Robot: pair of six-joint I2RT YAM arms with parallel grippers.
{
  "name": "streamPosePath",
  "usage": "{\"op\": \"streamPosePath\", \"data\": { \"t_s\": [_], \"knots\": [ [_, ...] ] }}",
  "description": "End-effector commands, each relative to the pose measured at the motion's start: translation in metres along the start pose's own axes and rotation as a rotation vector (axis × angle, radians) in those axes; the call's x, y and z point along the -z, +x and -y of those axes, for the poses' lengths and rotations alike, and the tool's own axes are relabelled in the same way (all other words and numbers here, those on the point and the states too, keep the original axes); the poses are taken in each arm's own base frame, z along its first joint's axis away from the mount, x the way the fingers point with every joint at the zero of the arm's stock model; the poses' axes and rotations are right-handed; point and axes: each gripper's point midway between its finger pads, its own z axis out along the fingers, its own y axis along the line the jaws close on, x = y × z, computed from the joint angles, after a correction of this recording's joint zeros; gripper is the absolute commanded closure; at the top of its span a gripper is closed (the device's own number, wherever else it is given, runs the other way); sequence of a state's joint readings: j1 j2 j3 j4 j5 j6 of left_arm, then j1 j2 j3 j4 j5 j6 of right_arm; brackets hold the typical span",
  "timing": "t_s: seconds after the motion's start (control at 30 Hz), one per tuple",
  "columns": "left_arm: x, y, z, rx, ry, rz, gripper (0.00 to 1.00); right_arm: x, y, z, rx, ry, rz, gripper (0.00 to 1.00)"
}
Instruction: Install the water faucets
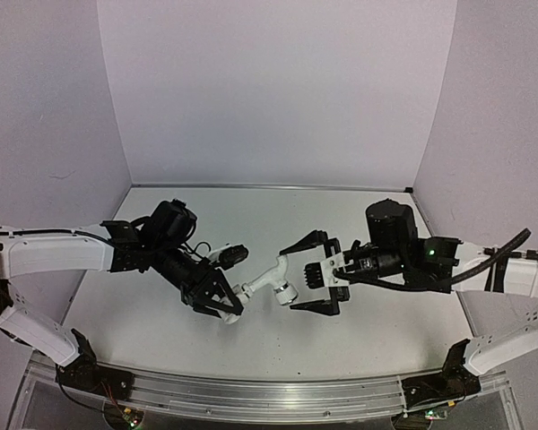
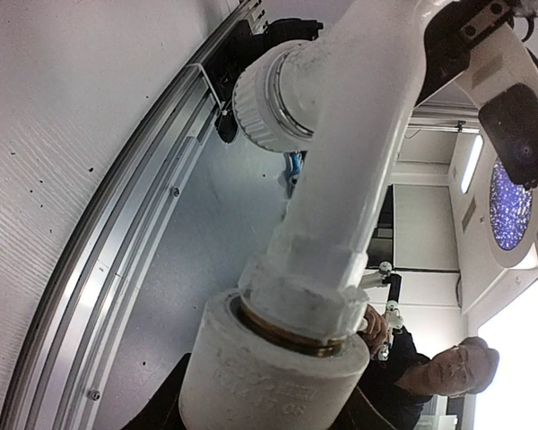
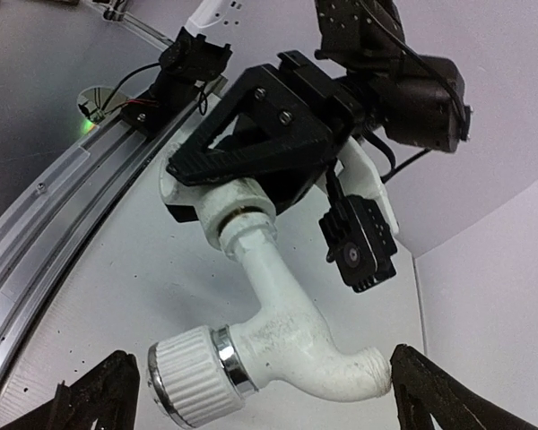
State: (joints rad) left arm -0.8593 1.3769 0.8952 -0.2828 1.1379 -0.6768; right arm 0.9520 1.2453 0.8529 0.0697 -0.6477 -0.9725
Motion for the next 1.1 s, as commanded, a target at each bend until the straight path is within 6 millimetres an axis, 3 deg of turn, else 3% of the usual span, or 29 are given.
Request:
{"op": "streamPosePath", "data": {
  "t_s": [0.0,0.1,0.23,0.63,0.9,1.07],
  "knots": [
    [0.002,0.004,0.018,-0.054,0.069,-0.025,1.00,-0.001,-0.018,0.009,0.166,0.040,0.040,0.02],
    [0.001,0.006,0.014,-0.038,0.068,-0.033,1.00,0.007,-0.025,0.010,0.193,0.059,0.054,0.02],
    [0.000,0.010,0.010,-0.020,0.075,-0.050,1.00,0.015,-0.031,-0.005,0.260,0.042,0.069,0.02],
    [0.004,0.013,0.029,-0.044,0.131,-0.084,1.00,-0.014,-0.004,-0.026,0.367,-0.053,-0.013,0.04],
    [0.003,0.011,0.030,-0.028,0.138,-0.094,1.00,-0.030,-0.004,-0.011,0.544,0.119,0.013,0.05],
    [0.001,0.012,0.030,-0.019,0.142,-0.104,1.00,-0.036,0.002,-0.006,0.574,0.142,-0.016,0.14]
  ]
}}
